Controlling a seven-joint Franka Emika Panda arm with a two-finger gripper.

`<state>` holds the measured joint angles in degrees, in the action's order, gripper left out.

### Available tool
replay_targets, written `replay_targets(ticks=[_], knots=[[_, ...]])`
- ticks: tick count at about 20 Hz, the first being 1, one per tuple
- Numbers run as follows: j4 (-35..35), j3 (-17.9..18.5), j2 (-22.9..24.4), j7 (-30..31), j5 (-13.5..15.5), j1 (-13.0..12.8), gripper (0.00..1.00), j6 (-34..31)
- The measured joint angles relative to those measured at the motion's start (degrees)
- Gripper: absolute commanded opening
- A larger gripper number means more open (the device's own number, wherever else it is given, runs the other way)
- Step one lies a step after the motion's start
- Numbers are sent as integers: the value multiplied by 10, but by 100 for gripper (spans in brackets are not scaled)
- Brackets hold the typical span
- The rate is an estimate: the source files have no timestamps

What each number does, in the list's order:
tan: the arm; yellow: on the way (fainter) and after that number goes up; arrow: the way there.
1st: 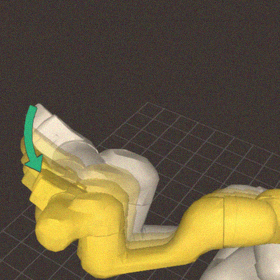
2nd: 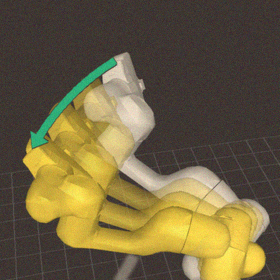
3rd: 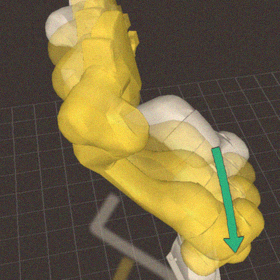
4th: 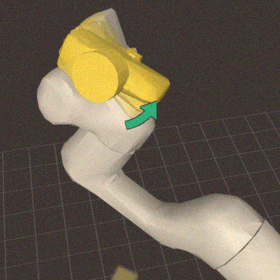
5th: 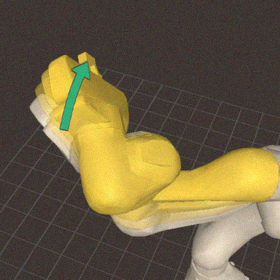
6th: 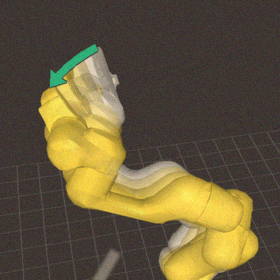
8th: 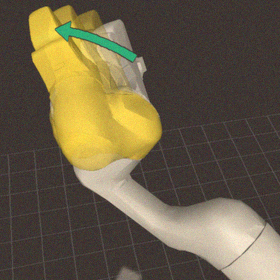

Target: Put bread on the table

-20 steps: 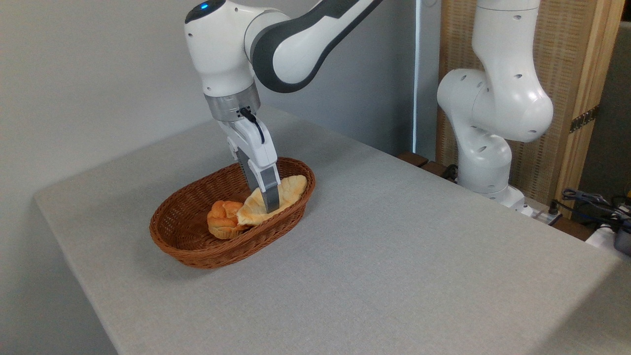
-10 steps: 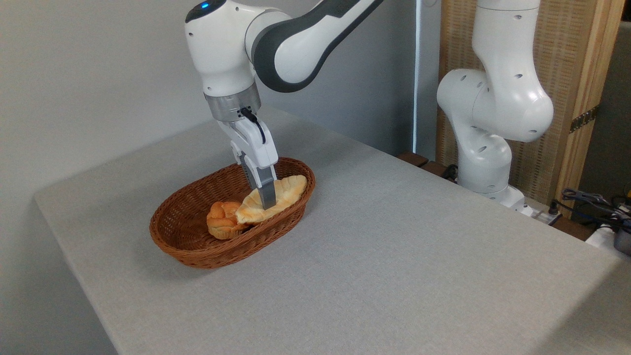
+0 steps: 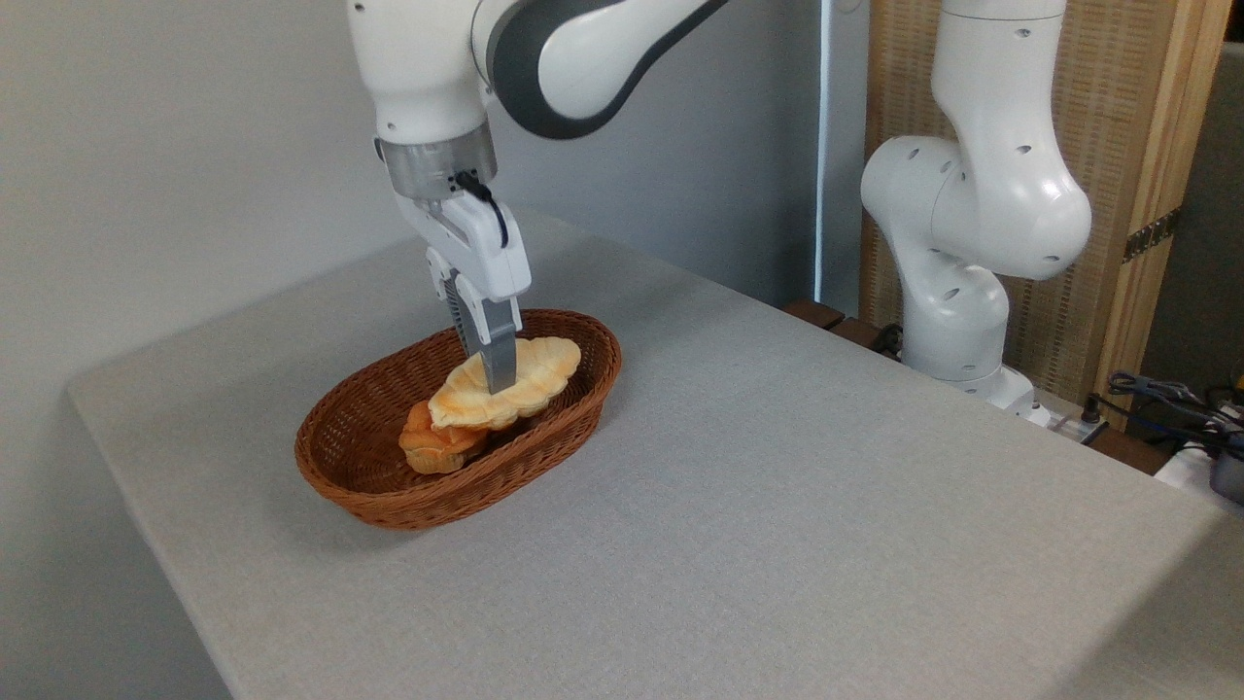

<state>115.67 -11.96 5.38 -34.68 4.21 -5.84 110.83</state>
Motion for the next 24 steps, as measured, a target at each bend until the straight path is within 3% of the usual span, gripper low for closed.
replay_targets(ticks=[4, 7, 8, 9, 11, 13, 16, 24], knots=[[-54, 36, 1, -36, 0, 2, 36, -63], [-80, 61, 2, -89, -2, 3, 52, -101], [-87, 72, 2, -113, -7, 3, 64, -114], [-95, 82, 2, -137, -24, 3, 76, -123], [-112, 95, 2, -170, -74, 4, 84, -147], [-129, 99, 2, -196, -115, 4, 100, -163], [-138, 107, 2, -209, -127, 4, 100, -167], [-153, 147, 2, -214, -127, 4, 100, -167]])
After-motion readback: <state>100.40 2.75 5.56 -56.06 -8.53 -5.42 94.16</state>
